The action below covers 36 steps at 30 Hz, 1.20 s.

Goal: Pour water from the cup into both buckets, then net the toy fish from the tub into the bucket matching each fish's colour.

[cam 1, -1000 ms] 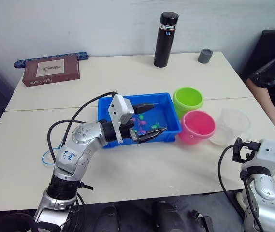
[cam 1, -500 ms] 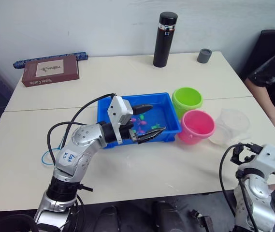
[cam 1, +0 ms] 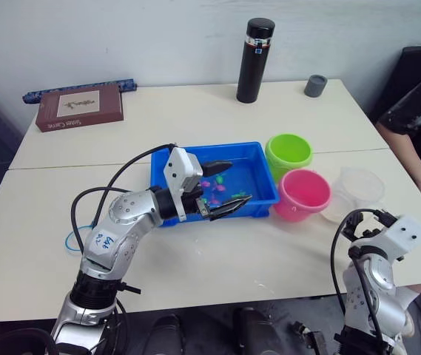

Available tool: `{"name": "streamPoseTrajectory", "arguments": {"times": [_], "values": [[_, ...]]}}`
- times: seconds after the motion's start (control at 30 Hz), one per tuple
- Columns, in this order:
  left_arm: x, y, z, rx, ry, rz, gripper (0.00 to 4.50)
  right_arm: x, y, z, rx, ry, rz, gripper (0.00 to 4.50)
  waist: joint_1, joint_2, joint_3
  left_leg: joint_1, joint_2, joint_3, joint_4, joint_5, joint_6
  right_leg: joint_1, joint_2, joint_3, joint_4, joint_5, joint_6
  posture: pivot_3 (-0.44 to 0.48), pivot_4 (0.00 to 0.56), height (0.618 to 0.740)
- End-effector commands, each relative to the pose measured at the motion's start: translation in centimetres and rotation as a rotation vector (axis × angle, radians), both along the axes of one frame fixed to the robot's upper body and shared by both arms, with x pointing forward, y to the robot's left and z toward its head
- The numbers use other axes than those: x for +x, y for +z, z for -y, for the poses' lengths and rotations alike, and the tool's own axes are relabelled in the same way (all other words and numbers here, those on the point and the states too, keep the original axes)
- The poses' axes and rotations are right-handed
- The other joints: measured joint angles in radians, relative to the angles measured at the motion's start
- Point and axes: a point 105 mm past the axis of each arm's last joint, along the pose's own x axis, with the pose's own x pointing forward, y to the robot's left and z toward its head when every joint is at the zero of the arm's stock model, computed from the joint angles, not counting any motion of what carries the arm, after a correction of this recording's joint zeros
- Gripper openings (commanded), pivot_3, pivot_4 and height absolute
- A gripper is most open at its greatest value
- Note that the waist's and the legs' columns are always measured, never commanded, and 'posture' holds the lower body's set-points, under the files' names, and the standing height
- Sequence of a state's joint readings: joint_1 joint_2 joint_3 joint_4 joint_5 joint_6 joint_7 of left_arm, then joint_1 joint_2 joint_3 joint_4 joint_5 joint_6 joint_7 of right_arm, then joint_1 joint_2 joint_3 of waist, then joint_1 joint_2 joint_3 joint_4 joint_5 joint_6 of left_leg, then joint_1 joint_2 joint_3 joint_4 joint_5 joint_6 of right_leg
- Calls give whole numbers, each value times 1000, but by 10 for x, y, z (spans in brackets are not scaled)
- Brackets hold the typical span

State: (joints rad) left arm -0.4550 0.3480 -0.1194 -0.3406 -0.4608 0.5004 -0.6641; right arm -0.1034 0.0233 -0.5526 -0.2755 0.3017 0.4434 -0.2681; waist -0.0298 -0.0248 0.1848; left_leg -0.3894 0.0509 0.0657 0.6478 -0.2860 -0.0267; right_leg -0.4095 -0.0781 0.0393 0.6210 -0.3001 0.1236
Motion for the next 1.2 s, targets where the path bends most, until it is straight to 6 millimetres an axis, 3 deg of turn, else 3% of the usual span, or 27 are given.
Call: {"name": "streamPoseTrajectory", "arguments": {"times": [0.03, 1.2], "values": [[-6, 10, 0, -14, 0, 59, 4500, -2, 9, 7, -15, -26, 27, 4434, 0, 0, 0, 0, 0, 0, 0, 0, 0, 0, 0, 0, 0, 0, 0, 0, 150, 740], [-6, 8, -1, -13, 20, 60, 4500, 12, 12, 27, -24, -52, 39, 4434, -2, 0, 0, 0, 0, 0, -1, 0, 0, 0, 0, 0, 0, 0, 0, 0, 150, 740]]}}
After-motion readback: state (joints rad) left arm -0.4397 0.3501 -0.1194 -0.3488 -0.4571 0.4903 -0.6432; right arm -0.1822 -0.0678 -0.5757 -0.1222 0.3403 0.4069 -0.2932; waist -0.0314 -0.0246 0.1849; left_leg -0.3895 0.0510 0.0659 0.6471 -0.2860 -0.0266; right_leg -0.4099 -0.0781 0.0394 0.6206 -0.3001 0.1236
